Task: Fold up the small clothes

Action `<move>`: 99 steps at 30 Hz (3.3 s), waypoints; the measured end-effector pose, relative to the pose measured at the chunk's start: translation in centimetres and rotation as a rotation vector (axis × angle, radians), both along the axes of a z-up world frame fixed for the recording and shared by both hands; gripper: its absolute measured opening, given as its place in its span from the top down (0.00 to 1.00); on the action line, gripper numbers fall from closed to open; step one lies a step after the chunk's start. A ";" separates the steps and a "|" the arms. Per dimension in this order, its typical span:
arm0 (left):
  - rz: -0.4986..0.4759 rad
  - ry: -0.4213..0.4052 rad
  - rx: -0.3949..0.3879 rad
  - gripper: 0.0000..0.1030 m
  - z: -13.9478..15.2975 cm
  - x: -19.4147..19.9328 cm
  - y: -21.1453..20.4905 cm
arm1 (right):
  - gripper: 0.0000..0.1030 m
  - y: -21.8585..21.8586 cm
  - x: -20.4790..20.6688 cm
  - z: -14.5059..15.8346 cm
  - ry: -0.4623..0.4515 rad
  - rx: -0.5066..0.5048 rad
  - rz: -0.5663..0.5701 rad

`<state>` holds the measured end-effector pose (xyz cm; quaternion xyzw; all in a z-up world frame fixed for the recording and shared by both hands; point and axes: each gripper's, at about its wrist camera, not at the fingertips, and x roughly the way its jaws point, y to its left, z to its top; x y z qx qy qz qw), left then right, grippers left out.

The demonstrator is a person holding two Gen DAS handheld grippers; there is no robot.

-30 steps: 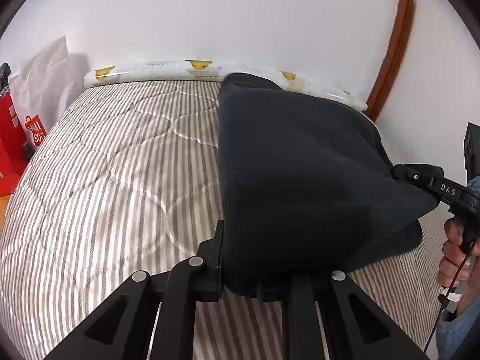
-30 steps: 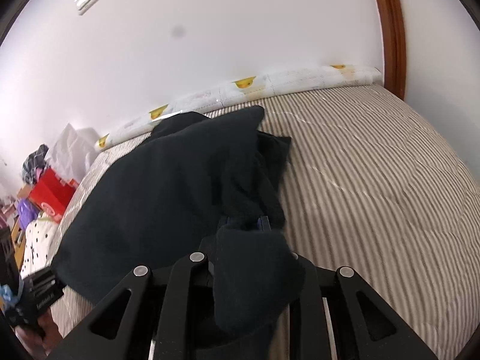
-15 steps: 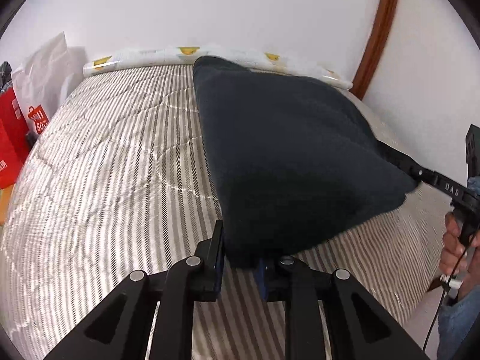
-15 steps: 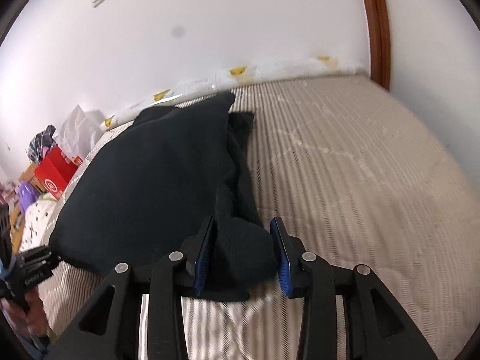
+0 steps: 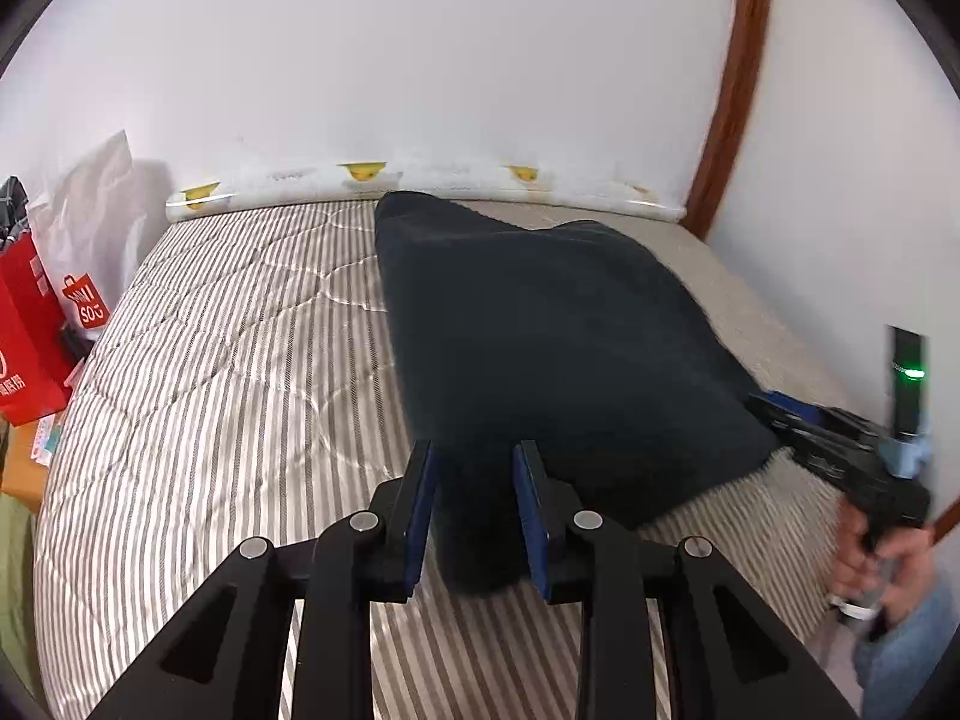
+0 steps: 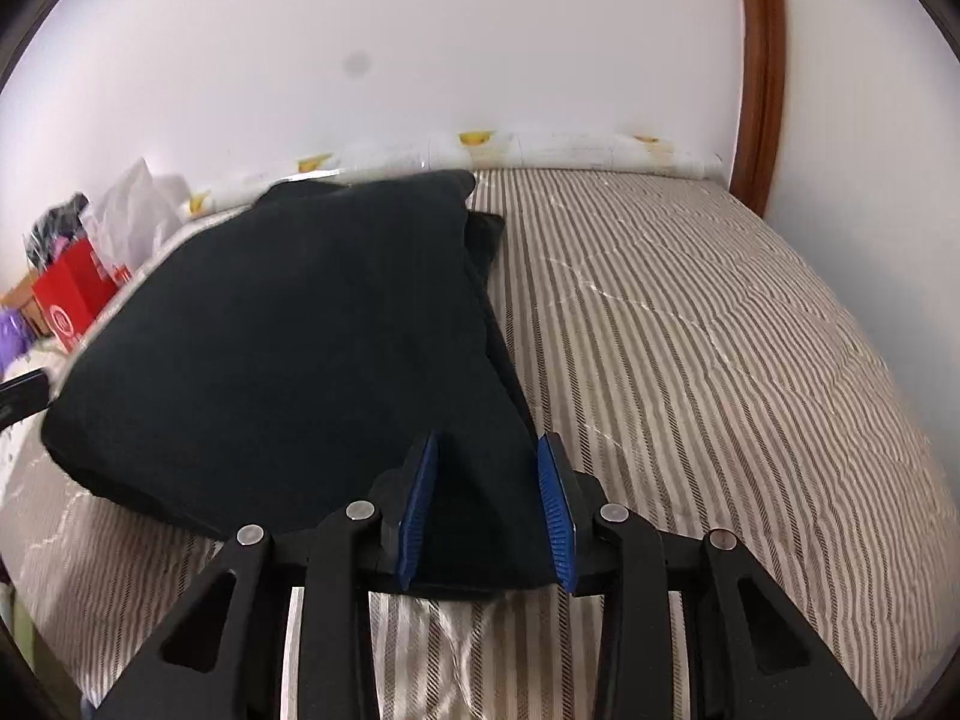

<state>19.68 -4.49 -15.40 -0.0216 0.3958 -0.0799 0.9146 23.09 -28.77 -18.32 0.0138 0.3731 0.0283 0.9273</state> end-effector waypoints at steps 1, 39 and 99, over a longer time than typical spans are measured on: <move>0.005 0.010 -0.001 0.75 -0.4 0.4 0.1 | 0.67 -0.2 0.1 0.7 0.015 -0.007 0.004; -0.155 0.045 -0.155 0.66 -2.7 8.4 3.1 | 0.90 1.3 25.0 2.0 0.142 0.243 0.072; 0.093 -0.138 0.036 0.27 7.8 -11.3 -0.3 | 0.08 4.4 -14.3 10.7 -0.070 -0.028 -0.152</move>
